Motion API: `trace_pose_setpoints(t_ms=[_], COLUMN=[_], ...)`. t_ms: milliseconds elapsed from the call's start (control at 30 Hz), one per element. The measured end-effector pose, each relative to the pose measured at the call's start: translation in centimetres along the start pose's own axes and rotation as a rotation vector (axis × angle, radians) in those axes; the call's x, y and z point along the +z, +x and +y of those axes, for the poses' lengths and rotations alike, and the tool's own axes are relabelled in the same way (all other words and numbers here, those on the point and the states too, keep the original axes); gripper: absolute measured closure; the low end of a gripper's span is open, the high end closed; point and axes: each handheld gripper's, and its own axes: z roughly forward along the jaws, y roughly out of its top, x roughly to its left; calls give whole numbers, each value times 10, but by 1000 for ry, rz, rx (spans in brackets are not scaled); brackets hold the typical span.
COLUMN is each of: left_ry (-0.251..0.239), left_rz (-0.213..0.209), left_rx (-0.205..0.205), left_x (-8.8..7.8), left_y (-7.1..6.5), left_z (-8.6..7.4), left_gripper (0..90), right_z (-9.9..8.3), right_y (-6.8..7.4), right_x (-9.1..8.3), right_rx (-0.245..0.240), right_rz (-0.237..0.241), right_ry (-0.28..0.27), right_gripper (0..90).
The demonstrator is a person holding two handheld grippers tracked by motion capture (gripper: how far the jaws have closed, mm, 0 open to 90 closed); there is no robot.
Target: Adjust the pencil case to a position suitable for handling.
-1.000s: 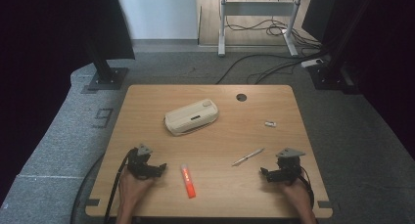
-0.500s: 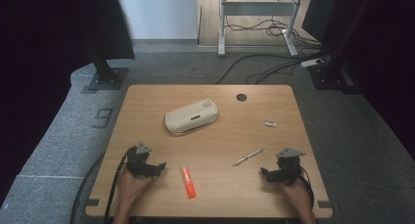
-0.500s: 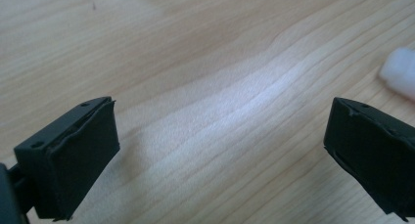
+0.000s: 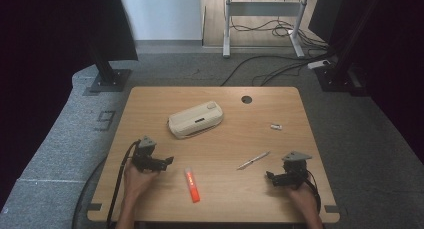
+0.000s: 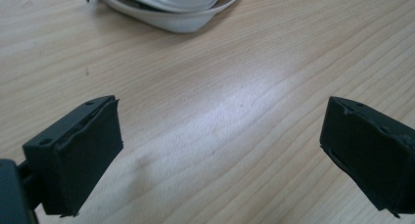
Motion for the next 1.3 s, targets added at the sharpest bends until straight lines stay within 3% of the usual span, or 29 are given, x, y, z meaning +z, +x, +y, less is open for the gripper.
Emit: trace_pose_setpoints(t_ms=[133, 333, 467, 633, 833, 1000, 1233, 1300], left_ry=[20, 43, 53, 64, 49, 73, 71, 85], left_rz=[5, 6, -45, -51, -106, -91, -118, -110], left_rx=[45, 75, 62, 68, 48, 78, 59, 71], left_x=[5, 11, 13, 16, 18, 22, 27, 31], left_y=[-4, -5, -3, 0, 6, 7, 14, 14], left_z=[14, 34, 45, 58, 75, 91, 107, 112], left_gripper=[23, 42, 57, 67, 70, 70, 91, 96], right_z=[0, 0, 0, 0, 0, 0, 0, 0], right_y=[0, 0, 0, 0, 0, 0, 0, 0], right_x=[0, 0, 0, 0, 0, 0, 0, 0], right_rx=[0, 0, 0, 0, 0, -1, 0, 0], right_rz=[0, 0, 0, 0, 0, 0, 0, 0], right_ry=[0, 0, 0, 0, 0, 0, 0, 0], right_gripper=[0, 0, 0, 0, 0, 0, 0, 0])
